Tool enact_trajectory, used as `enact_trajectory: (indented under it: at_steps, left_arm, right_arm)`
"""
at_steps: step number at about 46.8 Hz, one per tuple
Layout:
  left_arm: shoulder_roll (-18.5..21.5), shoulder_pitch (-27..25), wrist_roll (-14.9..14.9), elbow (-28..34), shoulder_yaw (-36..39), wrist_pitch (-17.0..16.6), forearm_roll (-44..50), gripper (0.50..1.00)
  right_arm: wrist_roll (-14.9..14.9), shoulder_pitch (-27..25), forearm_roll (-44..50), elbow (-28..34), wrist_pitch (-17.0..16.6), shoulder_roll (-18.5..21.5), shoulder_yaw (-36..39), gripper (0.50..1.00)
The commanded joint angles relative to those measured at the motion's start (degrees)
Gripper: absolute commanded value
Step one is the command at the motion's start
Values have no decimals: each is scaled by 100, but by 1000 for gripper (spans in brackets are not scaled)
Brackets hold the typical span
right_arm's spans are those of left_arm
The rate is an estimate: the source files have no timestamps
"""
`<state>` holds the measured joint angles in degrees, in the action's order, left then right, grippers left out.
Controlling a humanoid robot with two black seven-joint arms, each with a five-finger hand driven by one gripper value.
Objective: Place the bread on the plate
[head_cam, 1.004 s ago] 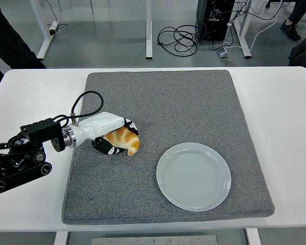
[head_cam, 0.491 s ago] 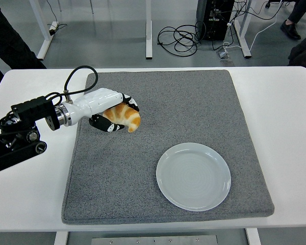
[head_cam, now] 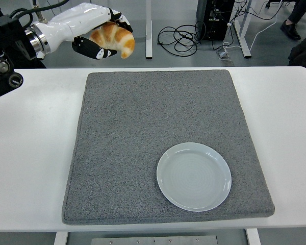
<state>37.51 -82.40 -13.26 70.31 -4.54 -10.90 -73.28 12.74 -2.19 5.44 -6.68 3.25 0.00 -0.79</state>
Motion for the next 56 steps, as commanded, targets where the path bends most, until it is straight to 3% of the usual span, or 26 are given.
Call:
enact_trajectory:
  at_steps: [1, 21, 33, 40, 56]
  left_arm:
    - [20, -66, -10, 10, 6, 0, 7, 500]
    - [-120, -31, -54, -17, 6, 44, 25, 500]
    - [-1016, -145, -133, -148, 14, 97, 16, 500]
    - [-1597, -250, -133, -474, 14, 325, 7, 500]
    - [-2783, -330, -71, -1018, 14, 360, 16, 500]
  right_arm:
    - [0, -1, 1, 0, 0, 0, 0, 1000]
    - [0, -1, 1, 0, 0, 0, 0, 1000]
    - [0, -1, 1, 0, 0, 0, 0, 1000]
    - [0, -1, 1, 0, 0, 0, 0, 1000]
    - [0, -1, 1, 0, 0, 0, 0, 1000]
